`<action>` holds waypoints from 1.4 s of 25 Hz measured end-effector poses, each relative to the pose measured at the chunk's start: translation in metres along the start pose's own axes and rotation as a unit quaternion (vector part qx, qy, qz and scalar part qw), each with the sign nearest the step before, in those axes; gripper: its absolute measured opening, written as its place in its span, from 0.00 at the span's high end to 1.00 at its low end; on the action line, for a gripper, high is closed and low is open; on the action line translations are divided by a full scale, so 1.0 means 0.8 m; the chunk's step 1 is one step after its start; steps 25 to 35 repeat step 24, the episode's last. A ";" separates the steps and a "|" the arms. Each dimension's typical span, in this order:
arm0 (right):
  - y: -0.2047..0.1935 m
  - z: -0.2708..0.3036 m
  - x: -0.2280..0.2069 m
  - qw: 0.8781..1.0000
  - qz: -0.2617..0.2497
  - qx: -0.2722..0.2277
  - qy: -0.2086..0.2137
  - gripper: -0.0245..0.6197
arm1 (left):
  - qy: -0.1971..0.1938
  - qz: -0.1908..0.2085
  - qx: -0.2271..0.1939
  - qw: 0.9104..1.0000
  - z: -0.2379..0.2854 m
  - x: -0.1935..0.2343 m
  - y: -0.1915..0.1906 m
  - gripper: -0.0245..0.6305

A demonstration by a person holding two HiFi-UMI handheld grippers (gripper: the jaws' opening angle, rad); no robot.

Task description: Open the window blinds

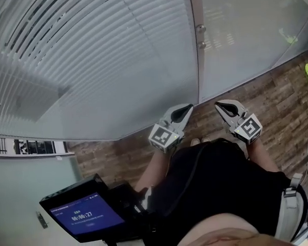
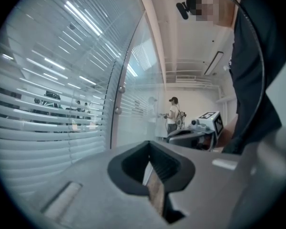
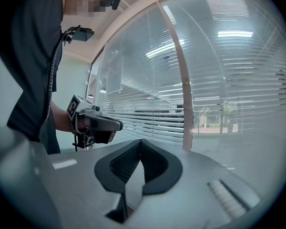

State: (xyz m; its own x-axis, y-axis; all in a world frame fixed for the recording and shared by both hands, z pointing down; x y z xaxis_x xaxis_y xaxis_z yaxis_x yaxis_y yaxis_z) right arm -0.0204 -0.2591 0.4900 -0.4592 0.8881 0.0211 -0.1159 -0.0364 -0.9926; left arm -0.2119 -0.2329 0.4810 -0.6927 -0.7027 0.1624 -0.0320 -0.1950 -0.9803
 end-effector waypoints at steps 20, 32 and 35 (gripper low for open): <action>0.012 0.018 0.001 0.999 -0.013 -0.015 0.031 0.95 | 0.022 0.011 -0.021 1.000 -0.011 0.019 -0.011 0.96; 0.017 0.016 -0.009 0.998 -0.002 -0.043 0.038 0.95 | 0.024 0.007 -0.017 1.000 -0.012 0.014 -0.016 0.96; 0.017 0.016 -0.009 0.998 -0.002 -0.043 0.038 0.95 | 0.024 0.007 -0.017 1.000 -0.012 0.014 -0.016 0.96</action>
Point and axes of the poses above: the fingertips, and each gripper's own axes: z forward along the fingers, x to its left, y out of its top, the point moved 7 cm from there along -z, backward along the fingers, and after that the axes turned 3 degrees about -z, right-handed, at the moved point
